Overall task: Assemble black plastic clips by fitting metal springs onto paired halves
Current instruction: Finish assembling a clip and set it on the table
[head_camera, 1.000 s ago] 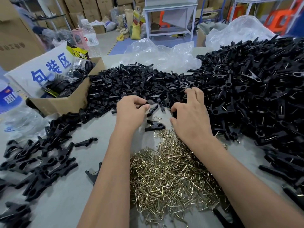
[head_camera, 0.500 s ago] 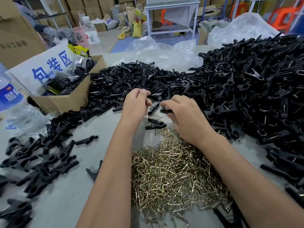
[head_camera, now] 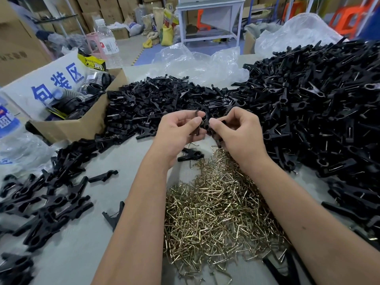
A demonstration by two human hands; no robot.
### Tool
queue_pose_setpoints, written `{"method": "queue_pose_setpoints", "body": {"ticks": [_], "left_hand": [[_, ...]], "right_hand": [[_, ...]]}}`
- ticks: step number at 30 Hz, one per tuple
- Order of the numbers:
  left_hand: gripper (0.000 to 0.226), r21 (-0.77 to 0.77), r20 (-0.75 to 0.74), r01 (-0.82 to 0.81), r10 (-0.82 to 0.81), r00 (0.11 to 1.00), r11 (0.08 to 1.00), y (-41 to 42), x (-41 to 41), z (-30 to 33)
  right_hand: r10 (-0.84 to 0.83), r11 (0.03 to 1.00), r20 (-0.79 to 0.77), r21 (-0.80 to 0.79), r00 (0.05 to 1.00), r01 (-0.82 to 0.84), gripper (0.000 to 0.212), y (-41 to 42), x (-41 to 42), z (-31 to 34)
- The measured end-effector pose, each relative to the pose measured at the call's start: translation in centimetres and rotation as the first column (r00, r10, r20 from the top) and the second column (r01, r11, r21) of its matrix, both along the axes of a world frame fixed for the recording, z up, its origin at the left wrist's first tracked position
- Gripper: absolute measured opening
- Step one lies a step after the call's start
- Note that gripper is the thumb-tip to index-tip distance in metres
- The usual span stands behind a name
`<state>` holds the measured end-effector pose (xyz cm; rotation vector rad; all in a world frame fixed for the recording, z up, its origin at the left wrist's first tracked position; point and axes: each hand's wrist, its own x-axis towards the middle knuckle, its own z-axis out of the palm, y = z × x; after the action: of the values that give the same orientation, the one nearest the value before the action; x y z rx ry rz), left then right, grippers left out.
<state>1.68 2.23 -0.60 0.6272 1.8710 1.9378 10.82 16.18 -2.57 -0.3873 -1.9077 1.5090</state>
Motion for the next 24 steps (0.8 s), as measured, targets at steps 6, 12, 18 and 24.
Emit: {"method": "queue_pose_setpoints", "body": {"ticks": [6,12,18,24], "left_hand": [[0.031,0.008,0.034,0.182,-0.182,0.983,0.983,-0.53,-0.10,0.10],[0.028,-0.019,0.050,0.186,-0.185,0.981,0.982,-0.70,-0.02,0.27],[0.026,-0.013,0.039,0.131,-0.131,0.991,0.991,-0.76,-0.11,0.07],[0.023,0.002,0.028,0.144,-0.144,0.989,0.990,-0.85,0.11,0.22]], "right_hand": [[-0.010,0.999,-0.038,0.036,0.999,0.011,0.037,0.06,0.15,0.11],[0.083,0.993,-0.010,0.083,0.997,-0.081,0.020,0.54,0.22,0.25],[0.084,0.992,-0.040,0.094,0.996,-0.080,0.012,0.63,0.14,0.30],[0.119,0.991,-0.029,0.064,0.992,-0.117,0.011,0.72,0.30,0.37]]}}
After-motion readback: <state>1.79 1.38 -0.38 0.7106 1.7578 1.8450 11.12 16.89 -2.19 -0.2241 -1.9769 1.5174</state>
